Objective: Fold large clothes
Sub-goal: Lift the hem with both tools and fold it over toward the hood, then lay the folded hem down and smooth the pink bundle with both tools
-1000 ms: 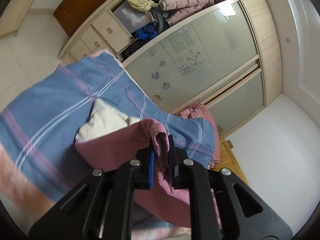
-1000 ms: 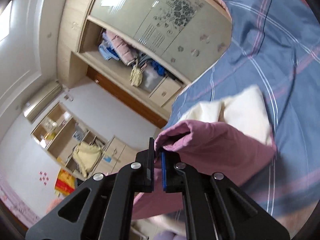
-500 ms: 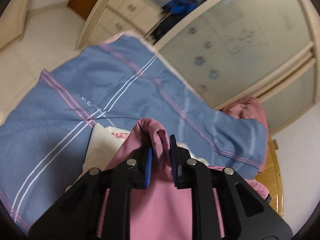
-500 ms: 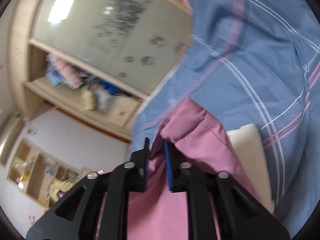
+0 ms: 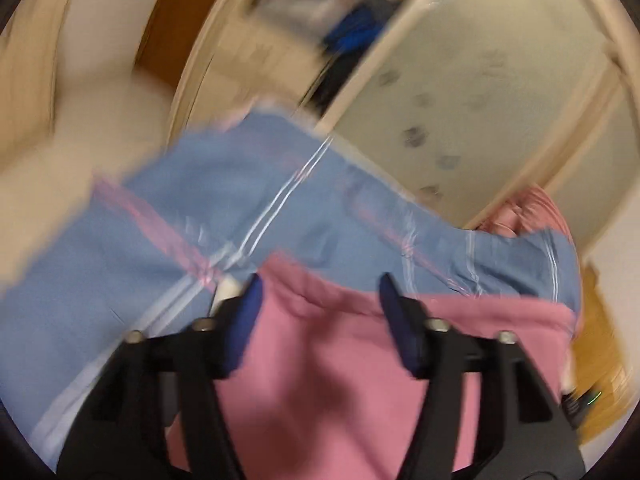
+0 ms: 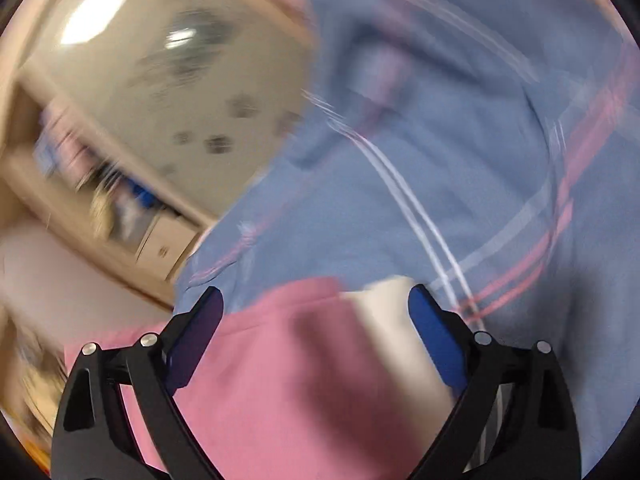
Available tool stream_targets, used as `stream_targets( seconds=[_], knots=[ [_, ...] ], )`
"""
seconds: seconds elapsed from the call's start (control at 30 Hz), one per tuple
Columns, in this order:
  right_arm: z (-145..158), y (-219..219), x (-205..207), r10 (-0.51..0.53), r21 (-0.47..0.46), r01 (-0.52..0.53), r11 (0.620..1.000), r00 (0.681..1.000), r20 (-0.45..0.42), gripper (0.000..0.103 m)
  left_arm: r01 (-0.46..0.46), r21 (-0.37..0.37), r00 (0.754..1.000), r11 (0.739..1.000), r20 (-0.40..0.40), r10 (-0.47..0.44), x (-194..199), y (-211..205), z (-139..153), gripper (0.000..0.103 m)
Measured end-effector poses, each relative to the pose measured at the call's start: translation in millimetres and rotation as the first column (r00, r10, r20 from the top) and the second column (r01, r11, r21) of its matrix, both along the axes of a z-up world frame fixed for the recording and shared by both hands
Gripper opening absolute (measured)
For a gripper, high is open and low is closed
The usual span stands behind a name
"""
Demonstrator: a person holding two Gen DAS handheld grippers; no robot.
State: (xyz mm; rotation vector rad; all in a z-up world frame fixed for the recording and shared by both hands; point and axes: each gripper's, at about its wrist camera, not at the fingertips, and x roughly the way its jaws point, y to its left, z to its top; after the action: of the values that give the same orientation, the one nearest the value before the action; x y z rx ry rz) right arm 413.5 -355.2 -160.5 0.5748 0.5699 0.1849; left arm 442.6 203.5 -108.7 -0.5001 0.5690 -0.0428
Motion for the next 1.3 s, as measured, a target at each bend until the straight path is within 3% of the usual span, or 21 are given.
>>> stream_targets(
  seconds=[0.07,0.17,0.27,0.33,0.43,0.6,0.7,0.77,0.83,0.9,0.93,1.0,1.07,1.1,1.13,1.2,1.23,1.3],
  knots=[
    [23,43,-26,0.123,-0.143,-0.114,0.983,0.991,0.049,0.094,0.084,0.165,0.993,0.983,0.072,-0.097,-39,-43,28,0.062],
    [42,125,-73,0.302,-0.378,-0.258,0.889,0.951,0.062,0.081,0.187,0.283,0.97,0.941,0.098,-0.222,-79,-104,34,0.062],
    [36,179,-80,0.374,-0.502,-0.327,0.8,0.927,-0.008,0.057,0.316,0.333,0.944,0.888,-0.013,-0.331,-85,-159,8,0.052],
    [23,206,-74,0.377,-0.557,-0.345,0.755,0.924,-0.063,0.055,0.345,0.385,0.938,0.856,-0.097,-0.334,-71,-184,-13,0.047],
    [-2,232,-39,0.329,-0.601,-0.34,0.723,0.935,-0.133,0.053,0.312,0.381,0.949,0.87,-0.166,-0.268,-34,-185,-38,0.046],
    [-29,243,39,0.28,-0.619,-0.31,0.722,0.949,-0.149,0.054,0.269,0.453,0.957,0.85,-0.223,-0.184,38,-183,-58,0.045],
    [-35,245,79,0.251,-0.632,-0.298,0.715,0.954,-0.166,0.061,0.271,0.421,0.951,0.866,-0.254,-0.175,76,-173,-65,0.041],
    [-38,240,92,0.25,-0.623,-0.307,0.719,0.951,-0.18,0.062,0.286,0.429,0.948,0.857,-0.258,-0.187,92,-168,-71,0.039],
    [-40,224,104,0.251,-0.564,-0.316,0.763,0.949,-0.191,0.062,0.283,0.448,0.951,0.848,-0.245,-0.188,96,-167,-75,0.04],
    [-50,205,114,0.274,-0.45,-0.34,0.826,0.939,-0.207,0.062,0.272,0.394,0.952,0.878,-0.24,-0.188,99,-154,-86,0.04],
    [-54,203,113,0.273,-0.434,-0.339,0.835,0.939,-0.21,0.061,0.27,0.369,0.953,0.89,-0.232,-0.193,99,-152,-91,0.04],
    [-58,213,101,0.255,-0.502,-0.322,0.803,0.946,-0.201,0.062,0.254,0.411,0.959,0.876,-0.223,-0.173,98,-160,-97,0.04],
    [-51,224,89,0.239,-0.576,-0.312,0.755,0.95,-0.201,0.063,0.238,0.481,0.965,0.844,-0.213,-0.151,88,-169,-91,0.04],
    [-43,223,82,0.242,-0.57,-0.309,0.761,0.951,-0.193,0.063,0.224,0.476,0.971,0.85,-0.187,-0.151,79,-167,-82,0.04],
    [-28,216,73,0.245,-0.547,-0.291,0.785,0.957,-0.158,0.063,0.213,0.451,0.975,0.866,-0.154,-0.16,68,-162,-72,0.04],
    [0,202,62,0.228,-0.52,-0.223,0.825,0.972,-0.055,0.062,0.174,0.408,0.985,0.896,-0.056,-0.166,48,-151,-46,0.061],
    [16,195,61,0.206,-0.502,-0.184,0.845,0.978,-0.012,0.062,0.155,0.388,0.987,0.909,-0.014,-0.162,43,-147,-33,0.063],
    [29,193,76,0.184,-0.465,-0.174,0.868,0.983,-0.023,0.063,0.158,0.37,0.986,0.916,-0.013,-0.165,51,-151,-19,0.064]
  ],
)
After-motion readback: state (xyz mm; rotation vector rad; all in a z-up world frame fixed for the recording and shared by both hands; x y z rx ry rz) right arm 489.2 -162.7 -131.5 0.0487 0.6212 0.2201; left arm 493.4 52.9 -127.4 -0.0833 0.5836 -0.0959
